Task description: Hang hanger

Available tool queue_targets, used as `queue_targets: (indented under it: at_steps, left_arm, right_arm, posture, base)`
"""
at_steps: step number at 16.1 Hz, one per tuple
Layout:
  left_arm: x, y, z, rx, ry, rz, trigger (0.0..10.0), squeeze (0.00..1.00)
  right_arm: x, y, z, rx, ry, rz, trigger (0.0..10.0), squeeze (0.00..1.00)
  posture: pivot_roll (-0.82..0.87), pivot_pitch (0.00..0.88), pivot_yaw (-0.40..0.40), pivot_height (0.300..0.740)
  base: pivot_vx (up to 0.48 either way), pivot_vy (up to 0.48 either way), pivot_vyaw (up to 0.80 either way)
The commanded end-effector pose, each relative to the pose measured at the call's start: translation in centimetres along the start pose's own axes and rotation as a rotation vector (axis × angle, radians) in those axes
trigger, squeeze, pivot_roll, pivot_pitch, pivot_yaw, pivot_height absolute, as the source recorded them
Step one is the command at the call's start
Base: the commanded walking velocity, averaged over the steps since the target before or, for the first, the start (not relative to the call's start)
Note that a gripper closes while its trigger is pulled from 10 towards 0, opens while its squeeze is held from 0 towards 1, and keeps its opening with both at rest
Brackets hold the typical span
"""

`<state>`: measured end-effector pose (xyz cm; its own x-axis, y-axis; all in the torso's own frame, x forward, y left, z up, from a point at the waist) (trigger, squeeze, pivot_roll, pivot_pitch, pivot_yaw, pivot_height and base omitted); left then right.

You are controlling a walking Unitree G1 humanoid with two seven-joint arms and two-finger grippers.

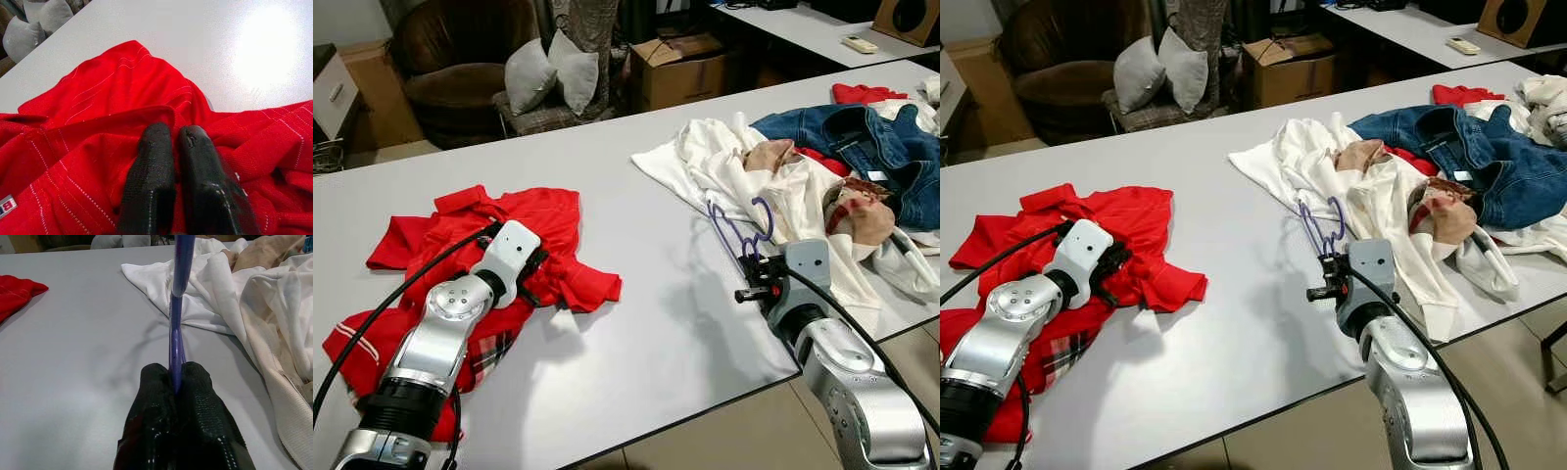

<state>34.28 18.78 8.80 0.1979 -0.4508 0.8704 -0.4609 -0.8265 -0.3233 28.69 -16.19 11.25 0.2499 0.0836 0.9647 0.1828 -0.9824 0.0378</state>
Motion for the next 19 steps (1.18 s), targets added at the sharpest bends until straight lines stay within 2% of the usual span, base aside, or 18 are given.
queue_targets:
  at_steps: [1,5,6,7,8,9,11,12,13,14,16,17,18,19]
  left_arm:
    - [-0.4,-0.3,-0.2,0.009,-0.012,-0.011,0.0,0.0]
    - [-0.2,-0.9,-0.2,0.044,0.002,-0.035,0.0,0.0]
    - [1.7,-1.7,0.1,0.092,0.101,-0.178,0.0,0.0]
    - [3.9,-2.4,0.4,0.111,0.196,-0.285,0.0,0.0]
    - [5.3,-2.8,0.6,0.111,0.248,-0.316,0.0,0.0]
    - [8.1,-3.6,1.0,0.106,0.345,-0.384,0.0,0.0]
    - [11.1,-4.6,1.1,0.1,0.445,-0.436,0.0,0.0]
    - [14.9,-5.6,0.5,0.094,0.571,-0.47,0.0,0.0]
    - [19.2,-6.6,-0.5,0.067,0.705,-0.48,0.0,0.0]
    - [21.6,-7.1,-1.3,0.053,0.779,-0.48,0.0,0.0]
    - [29.0,-8.5,-5.3,0.008,1.042,-0.468,0.0,0.0]
    - [30.1,-8.5,-6.1,-0.011,1.086,-0.462,0.0,0.0]
    - [30.8,-8.3,-6.2,-0.015,1.092,-0.418,0.0,0.0]
    - [28.7,-7.1,-3.8,0.02,0.959,-0.322,0.0,0.0]
  right_arm:
    - [-1.5,-0.3,0.1,0.011,-0.062,0.017,10.0,0.0]
    - [-1.7,0.0,0.1,-0.012,-0.06,0.008,10.0,0.0]
    - [-1.6,0.4,0.2,-0.034,-0.053,0.001,10.0,0.0]
    - [-1.4,0.8,0.3,-0.055,-0.043,-0.005,10.0,0.0]
    - [-1.4,0.9,0.4,-0.065,-0.04,-0.007,10.0,0.0]
    - [-1.2,1.0,0.6,-0.066,-0.035,-0.005,10.0,0.0]
    - [-1.0,1.0,0.7,-0.071,-0.026,-0.004,10.0,0.0]
    - [-0.8,1.2,0.8,-0.081,-0.014,0.0,10.0,0.0]
    - [-0.6,1.3,0.9,-0.09,0.003,0.004,10.0,0.0]
    - [-0.4,1.3,0.9,-0.092,0.014,0.009,10.0,0.0]
    - [0.2,1.4,0.9,-0.101,0.048,0.023,10.0,0.0]
    - [0.3,1.5,0.9,-0.105,0.055,0.028,10.0,0.0]
    - [0.2,1.5,0.8,-0.111,0.056,0.031,10.0,0.0]
    - [-0.1,1.5,0.7,-0.113,0.046,0.03,10.0,0.0]
  posture:
    - [-0.13,0.0,0.1,0.74]
    - [-0.13,0.0,0.107,0.74]
    - [-0.13,0.0,0.107,0.74]
    - [-0.13,0.0,0.106,0.74]
    - [-0.13,0.0,0.106,0.74]
    - [-0.13,0.0,0.108,0.74]
    - [-0.13,0.0,0.114,0.74]
    - [-0.13,0.0,0.119,0.74]
    - [-0.13,0.0,0.119,0.74]
    - [-0.13,0.0,0.122,0.74]
    - [-0.13,0.0,0.127,0.74]
    - [-0.13,0.0,0.127,0.74]
    - [-0.13,0.0,0.136,0.74]
    - [-0.13,0.0,0.137,0.74]
  base:
    - [0.0,0.0,0.0]
    - [0.0,0.0,0.0]
    - [0.0,0.0,0.0]
    - [0.0,0.0,0.0]
    - [0.0,0.0,0.0]
    - [0.0,0.0,0.0]
    - [0.0,0.0,0.0]
    - [0.0,0.0,0.0]
    - [0.0,0.0,0.0]
    - [0.0,0.0,0.0]
    - [0.0,0.0,0.0]
    - [0.0,0.0,0.0]
    - [0.0,0.0,0.0]
    - [0.0,0.0,0.0]
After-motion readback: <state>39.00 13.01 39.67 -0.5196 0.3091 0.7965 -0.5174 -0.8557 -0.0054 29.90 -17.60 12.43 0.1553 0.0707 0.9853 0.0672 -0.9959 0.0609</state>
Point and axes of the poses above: a point about 5 cm out from each wrist's last joint towards the gripper, its own z axis pointing out of the wrist towards the gripper, its own x axis along the axis of the wrist's last joint, y = z × x, the point moved 4 cm from there along z, pointing out of the wrist towards the gripper, and after that the axes turned 1 degree about -z, right-handed, at the moved point
